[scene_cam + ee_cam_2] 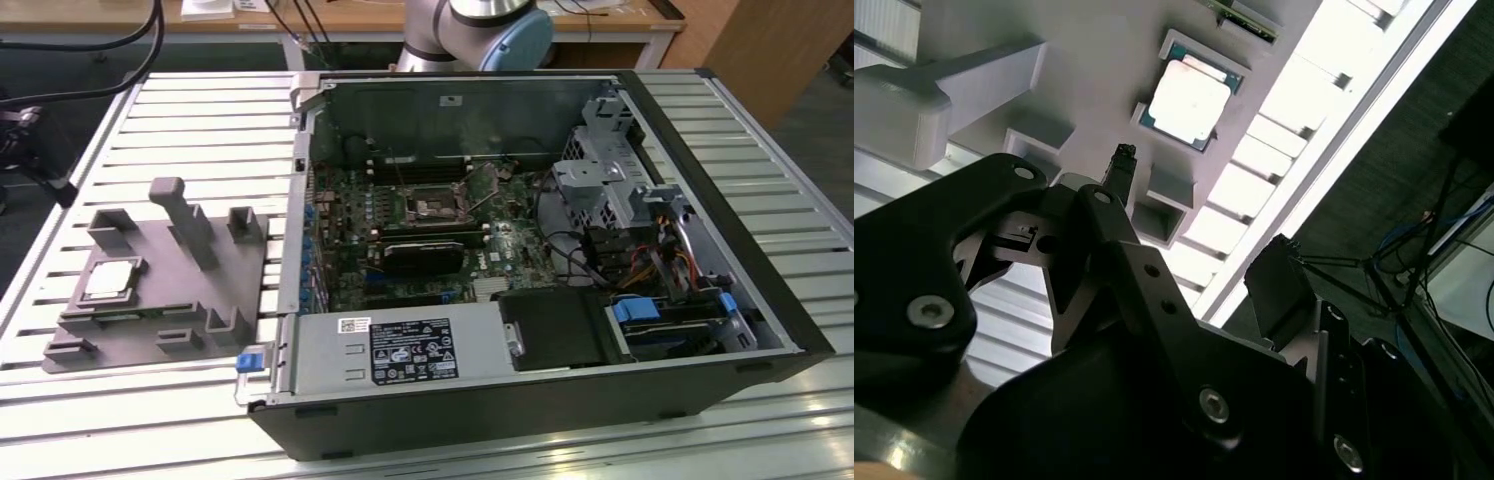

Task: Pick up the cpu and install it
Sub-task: 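Pick up the cpu and move it towards the insertion slot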

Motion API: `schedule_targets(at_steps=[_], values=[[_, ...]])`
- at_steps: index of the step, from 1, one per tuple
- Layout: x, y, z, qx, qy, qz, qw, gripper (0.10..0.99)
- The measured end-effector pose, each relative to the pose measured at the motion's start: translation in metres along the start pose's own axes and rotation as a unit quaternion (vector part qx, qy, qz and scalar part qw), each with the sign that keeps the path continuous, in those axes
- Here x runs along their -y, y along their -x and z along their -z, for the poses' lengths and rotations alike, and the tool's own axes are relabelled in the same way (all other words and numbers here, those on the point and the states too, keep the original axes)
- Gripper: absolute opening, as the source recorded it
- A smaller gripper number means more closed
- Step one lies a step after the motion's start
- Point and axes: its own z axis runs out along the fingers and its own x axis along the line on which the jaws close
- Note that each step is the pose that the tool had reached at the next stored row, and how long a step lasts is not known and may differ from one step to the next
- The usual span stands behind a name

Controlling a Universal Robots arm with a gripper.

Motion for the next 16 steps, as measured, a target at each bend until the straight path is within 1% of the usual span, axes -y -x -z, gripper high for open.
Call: schedule_targets(at_steps=[16], values=[[0.0005,-0.0002,-0.0089,-0.0001,-0.0001,0.000,1.0000,0.722]])
